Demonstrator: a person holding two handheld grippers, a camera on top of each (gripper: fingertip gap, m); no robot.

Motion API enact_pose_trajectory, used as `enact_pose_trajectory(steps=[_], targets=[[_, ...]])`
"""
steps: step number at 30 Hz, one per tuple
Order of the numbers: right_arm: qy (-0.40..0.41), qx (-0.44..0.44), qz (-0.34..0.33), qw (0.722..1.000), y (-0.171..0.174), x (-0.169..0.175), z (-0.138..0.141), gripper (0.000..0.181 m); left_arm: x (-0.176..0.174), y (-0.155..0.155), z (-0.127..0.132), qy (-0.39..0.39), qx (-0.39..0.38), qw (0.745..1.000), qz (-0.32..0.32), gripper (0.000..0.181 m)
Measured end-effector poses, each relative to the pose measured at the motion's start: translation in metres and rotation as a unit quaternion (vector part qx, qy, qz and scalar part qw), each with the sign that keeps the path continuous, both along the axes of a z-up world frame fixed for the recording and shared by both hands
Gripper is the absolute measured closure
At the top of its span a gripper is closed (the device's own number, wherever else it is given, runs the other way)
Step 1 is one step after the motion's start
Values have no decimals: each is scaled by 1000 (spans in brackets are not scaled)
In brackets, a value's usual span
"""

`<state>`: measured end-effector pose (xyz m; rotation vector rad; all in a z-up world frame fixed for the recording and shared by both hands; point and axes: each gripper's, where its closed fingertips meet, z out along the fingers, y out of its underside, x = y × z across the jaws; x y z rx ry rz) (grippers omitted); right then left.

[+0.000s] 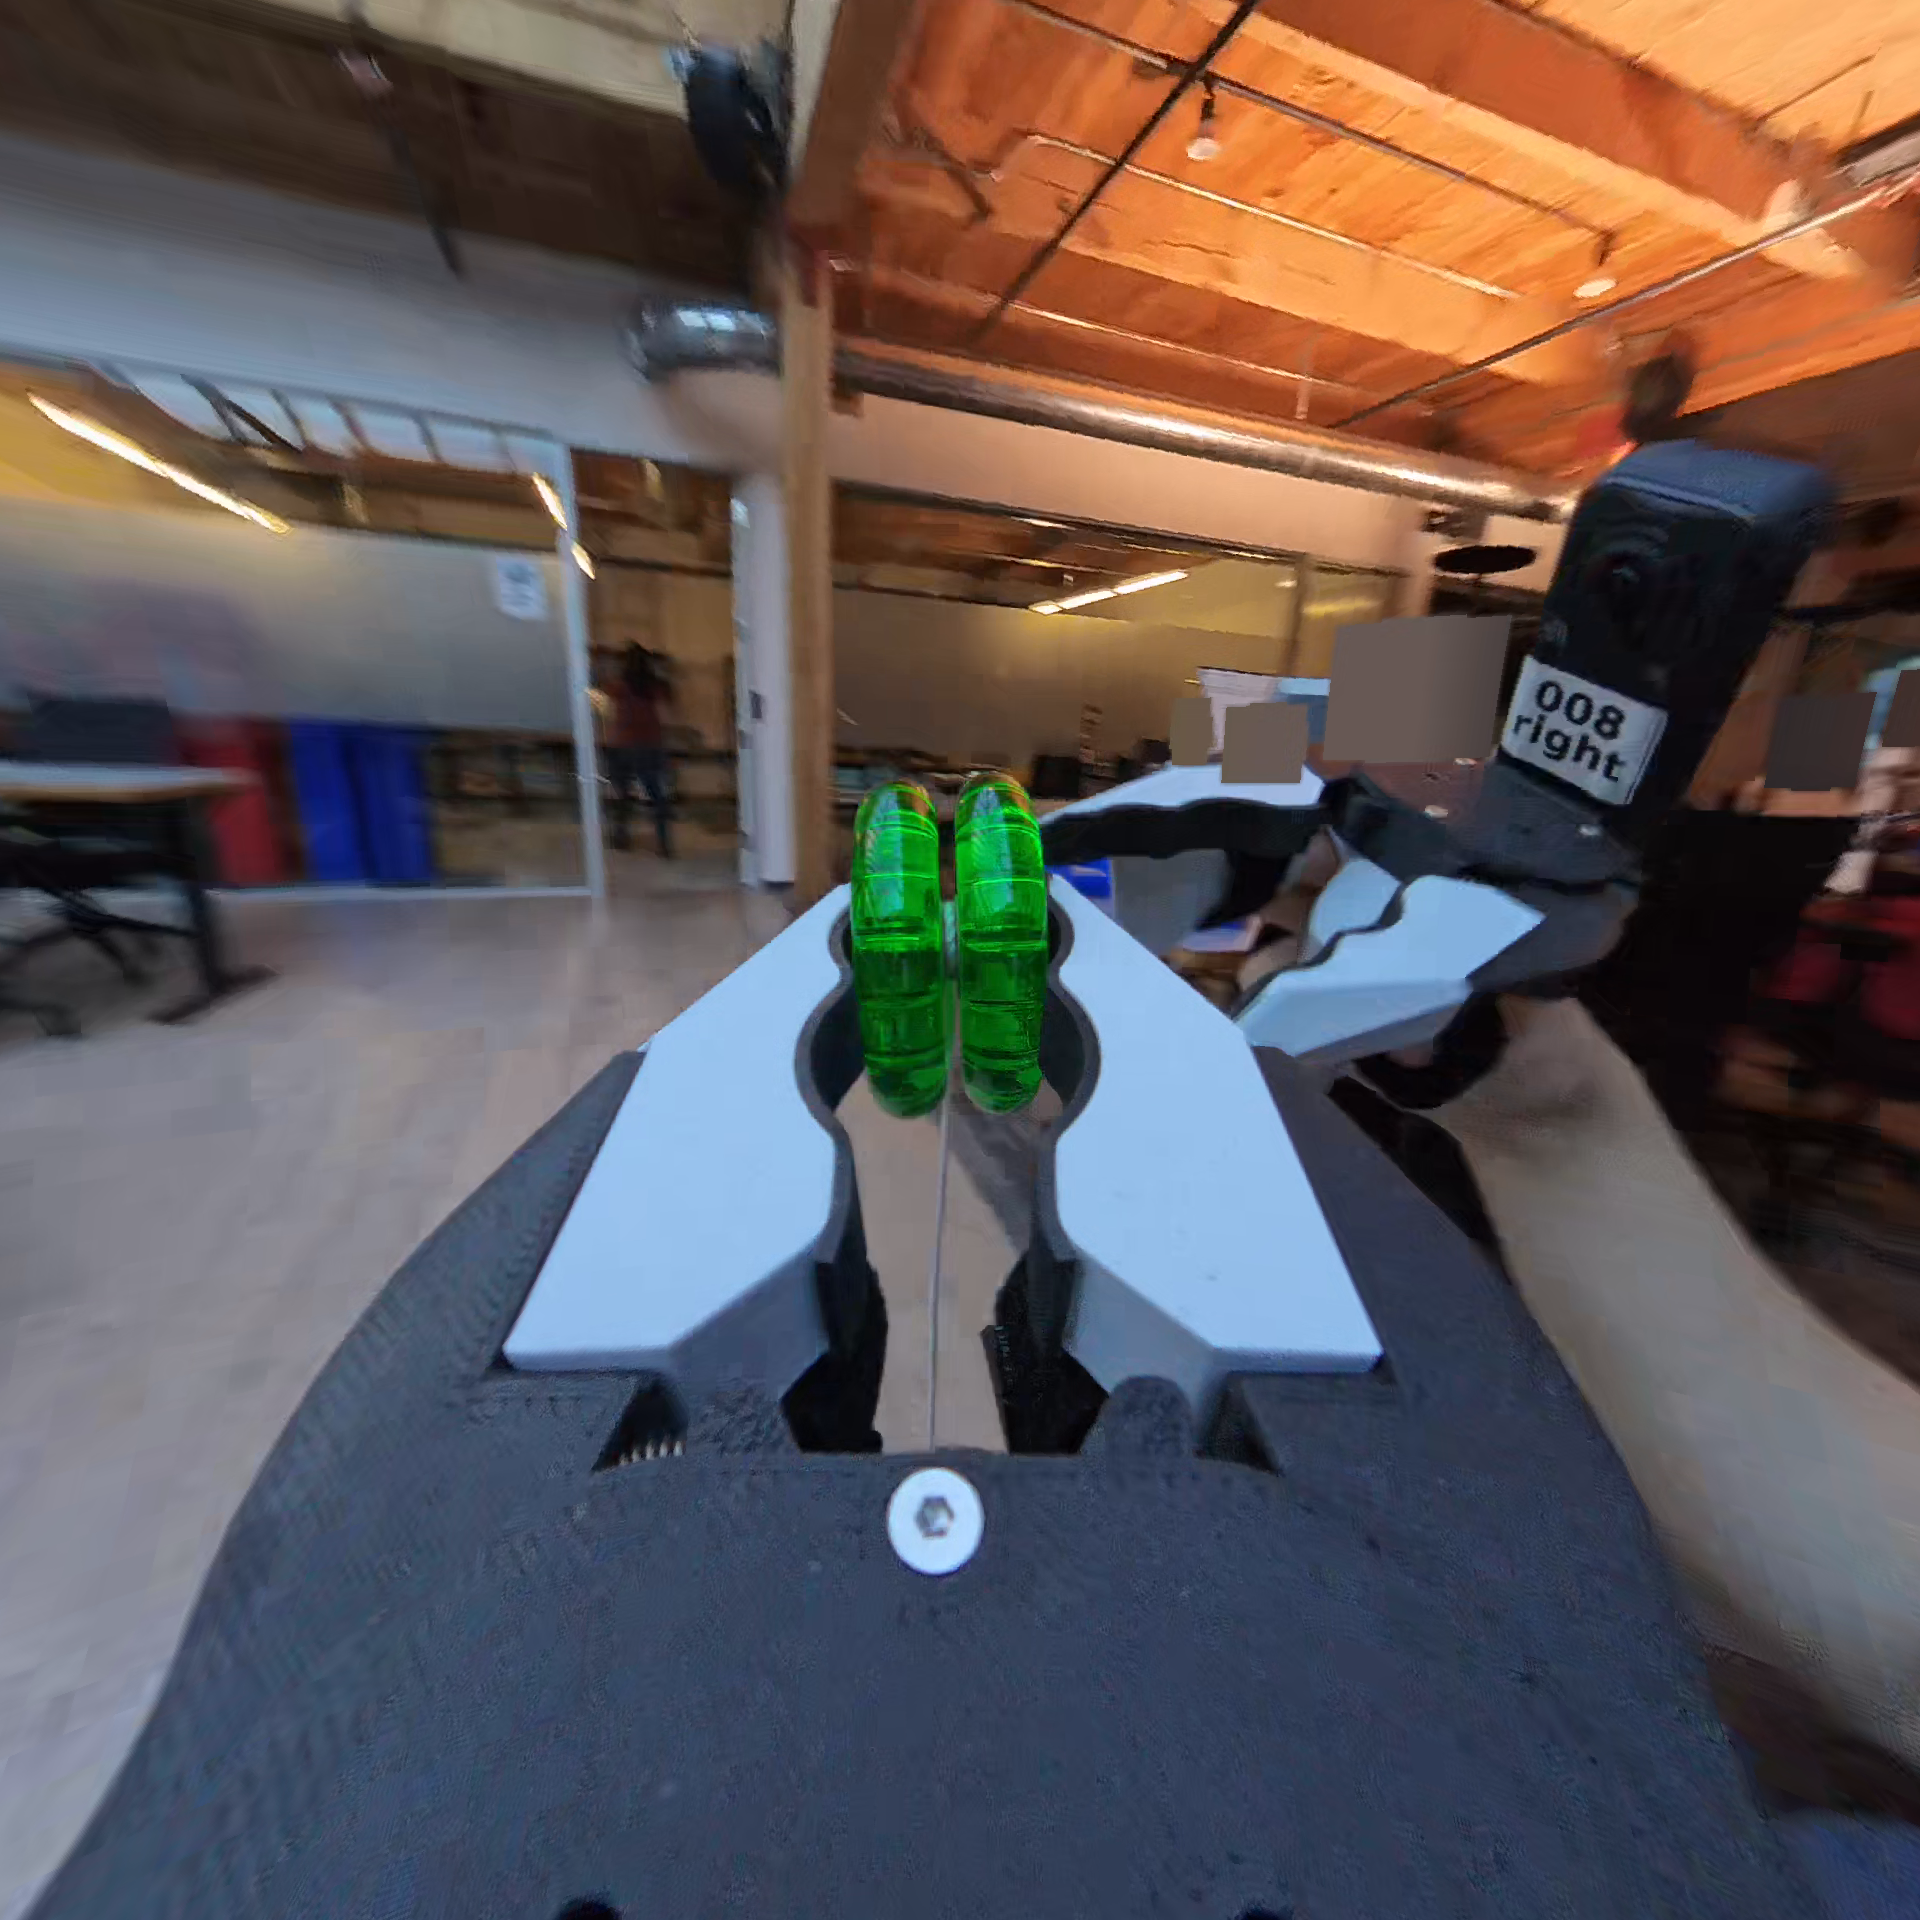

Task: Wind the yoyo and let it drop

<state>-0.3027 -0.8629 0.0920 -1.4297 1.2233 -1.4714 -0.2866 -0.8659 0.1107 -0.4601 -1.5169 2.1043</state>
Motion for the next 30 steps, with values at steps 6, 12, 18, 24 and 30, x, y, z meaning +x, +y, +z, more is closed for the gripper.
enact_pose_trajectory(steps=[6,12,18,24,30], targets=[[-177,495,232,819,-7,-8,10,105,5,21,13,-113,-183,957,195,153],[-118,561,284,769,13,24,-13,98,-17,6,-11,-233,-208,912,265,153],[-82,528,276,799,18,28,-23,120,-28,1,-21,-270,-219,894,284,152],[-21,446,262,855,9,5,-28,120,-52,15,-35,-277,-161,942,98,128],[81,321,256,908,25,-20,-29,120,-66,37,-40,-371,-125,919,-38,103]])
